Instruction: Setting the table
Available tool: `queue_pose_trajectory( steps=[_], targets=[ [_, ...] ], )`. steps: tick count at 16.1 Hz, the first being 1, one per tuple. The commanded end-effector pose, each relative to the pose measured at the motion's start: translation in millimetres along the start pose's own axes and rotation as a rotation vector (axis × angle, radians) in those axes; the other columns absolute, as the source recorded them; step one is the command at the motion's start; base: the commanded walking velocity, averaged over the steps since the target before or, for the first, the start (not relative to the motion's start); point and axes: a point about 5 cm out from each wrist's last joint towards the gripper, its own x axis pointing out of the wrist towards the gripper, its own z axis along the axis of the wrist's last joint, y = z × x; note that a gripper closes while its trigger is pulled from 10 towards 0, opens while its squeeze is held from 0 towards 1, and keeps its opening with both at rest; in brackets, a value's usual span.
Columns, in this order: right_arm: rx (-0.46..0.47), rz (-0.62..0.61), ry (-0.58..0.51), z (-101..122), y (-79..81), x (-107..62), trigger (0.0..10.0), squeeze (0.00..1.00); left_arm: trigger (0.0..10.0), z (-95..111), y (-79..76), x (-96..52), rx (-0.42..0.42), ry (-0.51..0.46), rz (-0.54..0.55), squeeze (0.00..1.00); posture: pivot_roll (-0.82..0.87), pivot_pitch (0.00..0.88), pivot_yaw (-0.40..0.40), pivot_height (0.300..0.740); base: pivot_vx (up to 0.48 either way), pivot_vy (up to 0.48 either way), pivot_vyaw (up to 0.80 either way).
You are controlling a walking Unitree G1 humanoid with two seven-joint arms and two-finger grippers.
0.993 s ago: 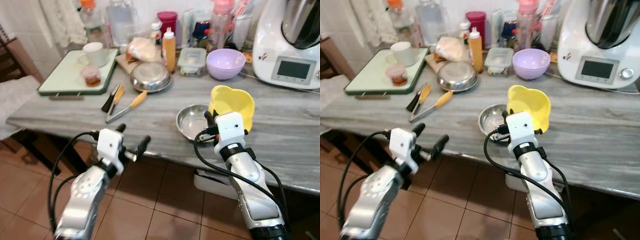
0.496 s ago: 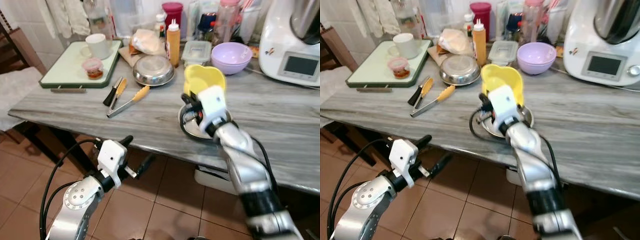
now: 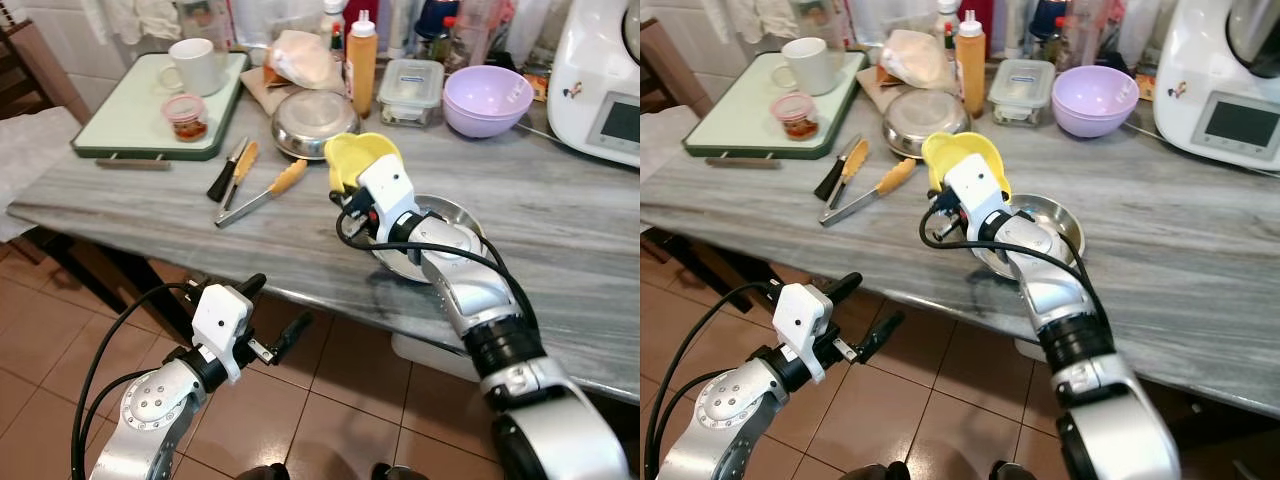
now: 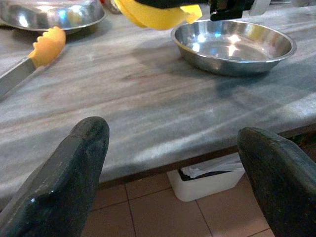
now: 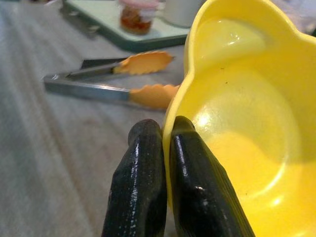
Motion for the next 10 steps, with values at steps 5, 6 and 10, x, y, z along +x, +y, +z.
queue_pose_trajectory(
  steps=[5, 6, 10],
  targets=[
    [-0.123, 0.117, 0.093, -11, 5.0, 2.8, 10.0, 0.00, 10.0, 2, -1.7, -2.9, -0.007, 0.016, -0.012, 0.00, 0.06, 0.173, 0.051, 0.740, 0.000, 0.000, 0.00],
    [-0.146, 0.137, 0.114, -17, 5.2, 1.5, 10.0, 0.00, 10.0, 3, -2.0, -1.8, -0.008, 0.011, -0.017, 0.00, 0.06, 0.173, 0.054, 0.740, 0.000, 0.000, 0.00],
    [-0.187, 0.145, 0.131, -24, -0.4, -2.8, 10.0, 0.00, 10.0, 4, -2.0, -0.9, -0.012, 0.012, -0.021, 0.00, 0.06, 0.172, 0.055, 0.740, 0.000, 0.000, 0.00]
  ],
)
